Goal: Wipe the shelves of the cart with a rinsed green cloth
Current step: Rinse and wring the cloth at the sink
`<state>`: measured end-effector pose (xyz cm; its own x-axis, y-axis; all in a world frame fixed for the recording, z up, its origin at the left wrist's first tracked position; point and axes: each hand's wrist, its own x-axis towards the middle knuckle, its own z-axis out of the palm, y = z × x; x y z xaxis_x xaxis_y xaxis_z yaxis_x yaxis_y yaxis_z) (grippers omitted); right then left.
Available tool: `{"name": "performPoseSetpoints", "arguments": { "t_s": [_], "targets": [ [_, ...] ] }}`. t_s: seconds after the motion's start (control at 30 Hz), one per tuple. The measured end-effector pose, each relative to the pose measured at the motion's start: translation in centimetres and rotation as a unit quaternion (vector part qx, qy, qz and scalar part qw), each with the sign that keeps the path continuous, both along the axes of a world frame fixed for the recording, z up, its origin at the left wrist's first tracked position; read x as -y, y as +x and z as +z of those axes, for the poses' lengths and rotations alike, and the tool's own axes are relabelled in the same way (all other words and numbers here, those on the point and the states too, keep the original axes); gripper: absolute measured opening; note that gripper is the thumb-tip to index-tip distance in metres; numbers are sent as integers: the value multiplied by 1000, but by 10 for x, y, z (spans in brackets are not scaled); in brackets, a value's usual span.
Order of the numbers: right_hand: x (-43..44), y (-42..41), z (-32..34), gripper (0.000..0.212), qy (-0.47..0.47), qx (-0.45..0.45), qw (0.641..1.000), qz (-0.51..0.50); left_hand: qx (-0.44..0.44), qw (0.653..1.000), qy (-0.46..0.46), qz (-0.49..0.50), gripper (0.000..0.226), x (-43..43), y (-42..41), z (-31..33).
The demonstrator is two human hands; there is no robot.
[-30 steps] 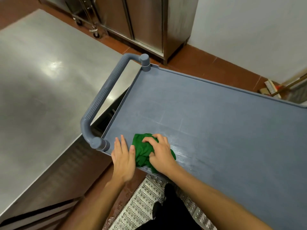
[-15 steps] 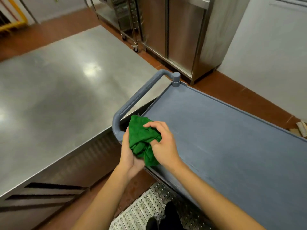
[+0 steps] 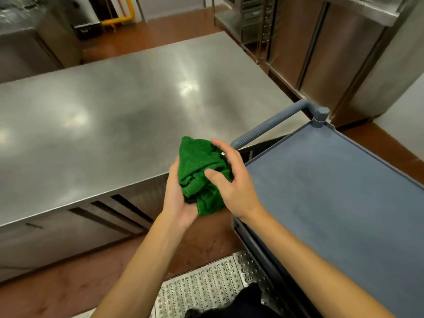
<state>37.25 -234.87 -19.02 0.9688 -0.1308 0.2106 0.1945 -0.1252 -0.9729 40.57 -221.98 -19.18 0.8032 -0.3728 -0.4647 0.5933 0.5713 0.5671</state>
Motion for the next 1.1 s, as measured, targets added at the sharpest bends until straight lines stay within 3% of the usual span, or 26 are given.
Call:
{"name": "performPoseSetpoints", "arguments": {
  "t_s": [0.27,0.57,1.1],
  "targets": [
    [-113,0,20,64,7,-5,999,43,62,985,123,106,50,-104,-33,25],
    [-269,-11,26,84,49,-54,988,136,117,926,232,275,29,-239,-68,54],
    [-532,11,34,52,45,-72,926,367,21,821,264,505,32,-482,-95,56]
  ]
}}
